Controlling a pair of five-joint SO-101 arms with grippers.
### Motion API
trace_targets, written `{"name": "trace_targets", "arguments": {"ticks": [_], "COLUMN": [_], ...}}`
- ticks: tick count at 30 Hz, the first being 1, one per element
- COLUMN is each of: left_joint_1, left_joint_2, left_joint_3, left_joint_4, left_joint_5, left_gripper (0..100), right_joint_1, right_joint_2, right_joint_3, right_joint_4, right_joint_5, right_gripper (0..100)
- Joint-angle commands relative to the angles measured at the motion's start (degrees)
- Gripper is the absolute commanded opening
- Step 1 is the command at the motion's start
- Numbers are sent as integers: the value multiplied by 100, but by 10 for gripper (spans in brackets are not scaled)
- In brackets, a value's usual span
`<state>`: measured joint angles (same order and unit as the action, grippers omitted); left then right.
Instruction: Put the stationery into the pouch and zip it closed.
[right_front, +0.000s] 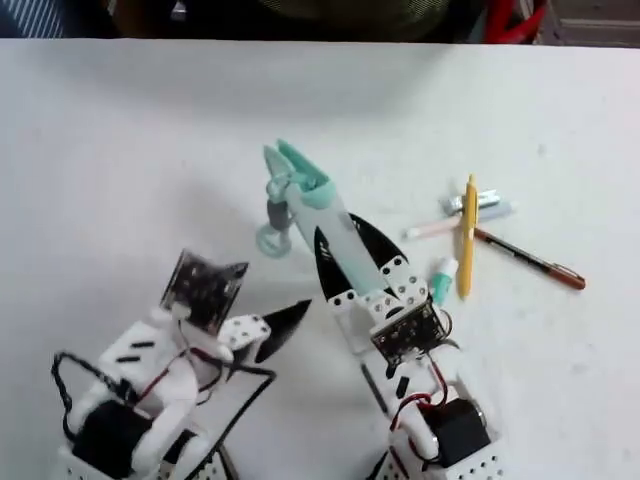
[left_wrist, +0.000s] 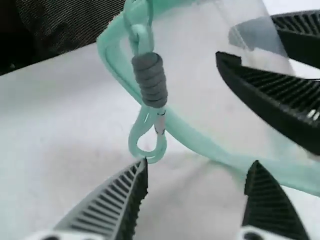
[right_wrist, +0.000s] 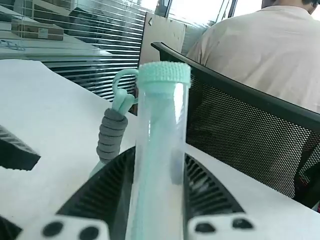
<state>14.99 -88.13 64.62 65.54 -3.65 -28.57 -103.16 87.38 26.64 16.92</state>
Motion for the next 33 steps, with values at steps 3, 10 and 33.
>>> {"name": "trace_targets", "arguments": {"ticks": [3, 10, 33], "left_joint_1": [602, 1033, 1235], "left_joint_2": [2870, 5077, 5270], "left_joint_3": [-3007, -5574, -5081], "left_joint_4": [536, 1811, 431], "left_joint_5": [519, 1864, 3174], "left_gripper": [323, 426, 422], "right_joint_1": [4, 4, 4], "right_joint_2": [-4, -4, 4], "right_joint_3": [35, 35, 114], "right_joint_4": [13, 13, -110], "right_joint_5": [79, 79, 88], "right_gripper": [18, 18, 18]}}
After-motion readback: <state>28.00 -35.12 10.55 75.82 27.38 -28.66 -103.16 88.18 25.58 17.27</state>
